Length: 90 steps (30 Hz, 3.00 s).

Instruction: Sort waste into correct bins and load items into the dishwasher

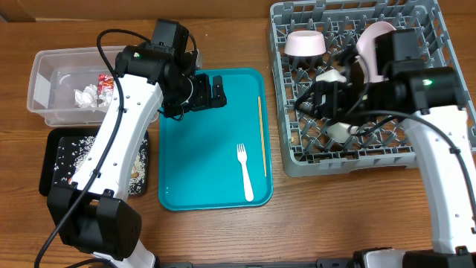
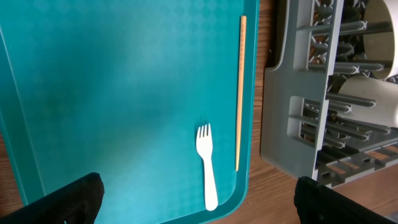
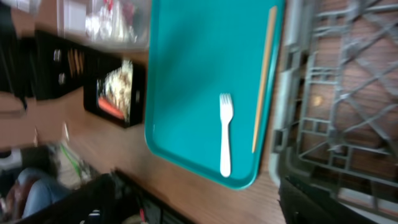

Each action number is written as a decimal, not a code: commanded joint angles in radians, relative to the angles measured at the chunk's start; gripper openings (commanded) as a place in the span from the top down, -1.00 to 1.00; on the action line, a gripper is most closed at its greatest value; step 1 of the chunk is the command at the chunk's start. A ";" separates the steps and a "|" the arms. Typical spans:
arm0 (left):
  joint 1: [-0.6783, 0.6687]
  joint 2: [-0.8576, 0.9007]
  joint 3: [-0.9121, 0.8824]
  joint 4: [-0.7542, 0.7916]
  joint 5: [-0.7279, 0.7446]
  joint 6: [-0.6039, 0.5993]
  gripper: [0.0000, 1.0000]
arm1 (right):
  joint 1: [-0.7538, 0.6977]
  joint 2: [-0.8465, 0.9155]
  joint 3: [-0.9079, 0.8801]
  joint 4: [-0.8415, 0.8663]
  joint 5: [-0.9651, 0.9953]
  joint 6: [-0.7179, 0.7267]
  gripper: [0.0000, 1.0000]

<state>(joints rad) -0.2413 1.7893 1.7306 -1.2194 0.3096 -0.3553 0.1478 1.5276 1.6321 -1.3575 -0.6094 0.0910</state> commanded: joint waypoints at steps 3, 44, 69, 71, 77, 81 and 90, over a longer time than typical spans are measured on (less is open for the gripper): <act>0.000 -0.031 0.024 0.001 -0.007 0.019 -1.00 | 0.134 -0.009 -0.039 0.015 0.054 -0.019 -0.68; 0.205 -0.031 0.024 -0.108 -0.485 -0.041 -1.00 | 0.554 0.146 -0.445 0.568 0.400 0.262 -0.46; 0.205 -0.031 0.024 -0.108 -0.485 -0.041 -1.00 | 0.568 0.228 -0.439 0.566 0.488 0.287 -0.37; 0.205 -0.031 0.024 -0.108 -0.485 -0.041 -1.00 | 0.563 0.228 -0.433 0.549 0.514 0.287 -0.39; 0.205 -0.031 0.024 -0.108 -0.485 -0.041 -1.00 | 0.563 0.234 -0.424 0.469 0.608 0.279 -0.39; 0.205 -0.031 0.024 -0.108 -0.485 -0.041 -1.00 | 0.563 0.251 -0.424 0.451 0.616 0.268 -0.39; 0.205 -0.031 0.024 -0.108 -0.485 -0.041 -1.00 | 0.565 0.253 -0.376 0.430 0.518 0.235 -0.35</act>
<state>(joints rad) -0.0357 1.7893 1.7309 -1.3247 -0.1616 -0.3862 0.7139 1.7763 1.2049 -0.9222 -0.0502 0.3367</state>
